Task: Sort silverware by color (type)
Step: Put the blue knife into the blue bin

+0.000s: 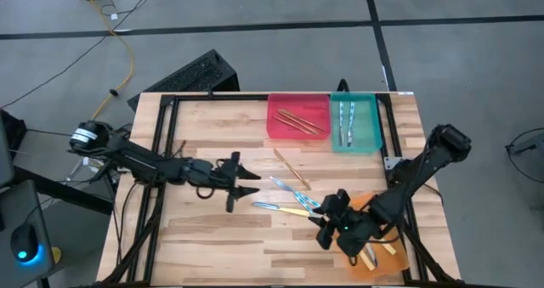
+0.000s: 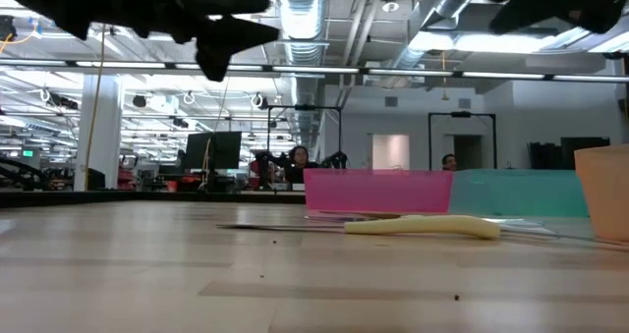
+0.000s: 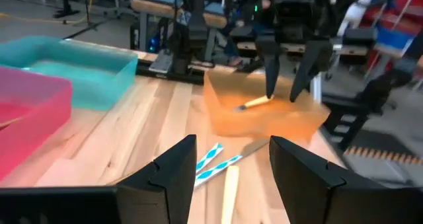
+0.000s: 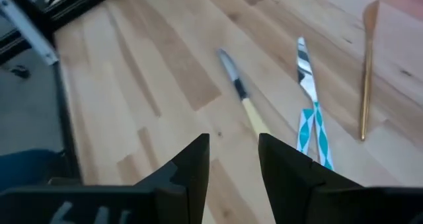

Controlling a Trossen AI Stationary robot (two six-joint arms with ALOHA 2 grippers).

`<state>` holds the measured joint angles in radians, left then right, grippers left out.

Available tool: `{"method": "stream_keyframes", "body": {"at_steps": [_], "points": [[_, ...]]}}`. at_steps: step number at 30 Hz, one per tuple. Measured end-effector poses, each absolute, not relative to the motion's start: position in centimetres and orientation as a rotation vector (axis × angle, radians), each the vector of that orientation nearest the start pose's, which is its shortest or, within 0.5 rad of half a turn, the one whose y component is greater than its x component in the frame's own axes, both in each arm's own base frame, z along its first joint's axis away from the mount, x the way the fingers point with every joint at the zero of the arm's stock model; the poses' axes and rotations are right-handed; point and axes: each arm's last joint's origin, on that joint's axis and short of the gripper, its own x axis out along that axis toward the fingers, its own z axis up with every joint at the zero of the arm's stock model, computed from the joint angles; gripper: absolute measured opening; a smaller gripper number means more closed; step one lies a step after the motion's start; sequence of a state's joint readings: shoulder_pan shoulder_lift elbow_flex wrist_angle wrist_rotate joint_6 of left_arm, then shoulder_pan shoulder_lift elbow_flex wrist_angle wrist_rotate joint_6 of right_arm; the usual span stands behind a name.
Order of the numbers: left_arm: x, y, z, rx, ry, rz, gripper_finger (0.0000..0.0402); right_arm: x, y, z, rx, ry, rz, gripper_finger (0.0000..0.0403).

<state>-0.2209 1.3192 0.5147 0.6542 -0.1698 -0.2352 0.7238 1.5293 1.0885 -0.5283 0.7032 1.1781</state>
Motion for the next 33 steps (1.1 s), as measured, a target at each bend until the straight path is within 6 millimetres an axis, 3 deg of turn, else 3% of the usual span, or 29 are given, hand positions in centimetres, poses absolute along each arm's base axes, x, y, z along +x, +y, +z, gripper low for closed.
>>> {"method": "stream_keyframes", "body": {"at_steps": [7, 11, 15, 22, 28, 33], "points": [[29.9, -6.4, 21.5, -0.12, 0.299, -0.054, 0.0173, 26.1, 16.8, 23.2, 0.493, 0.659, -0.479, 0.0152], [30.3, -7.2, 23.4, -0.114, 0.301, -0.153, 0.0173, 27.5, 15.0, 21.9, 0.476, 0.764, -0.505, 0.0152], [28.3, -7.3, 27.0, -0.095, 0.205, -0.219, 0.0173, 29.0, 13.4, 20.8, 0.426, 0.826, -0.518, 0.0152], [23.0, -6.6, 31.9, -0.08, 0.101, -0.13, 0.0173, 30.3, 12.0, 17.6, 0.367, 1.01, -0.511, 0.0152], [19.6, -6.6, 33.6, -0.093, 0.074, -0.139, 0.0173, 30.1, 12.4, 16.1, 0.343, 1.111, -0.487, 0.0152], [18.3, -6.9, 34.0, -0.092, 0.073, -0.143, 0.0173, 29.4, 12.3, 16.0, 0.321, 1.165, -0.532, 0.0152]]}}
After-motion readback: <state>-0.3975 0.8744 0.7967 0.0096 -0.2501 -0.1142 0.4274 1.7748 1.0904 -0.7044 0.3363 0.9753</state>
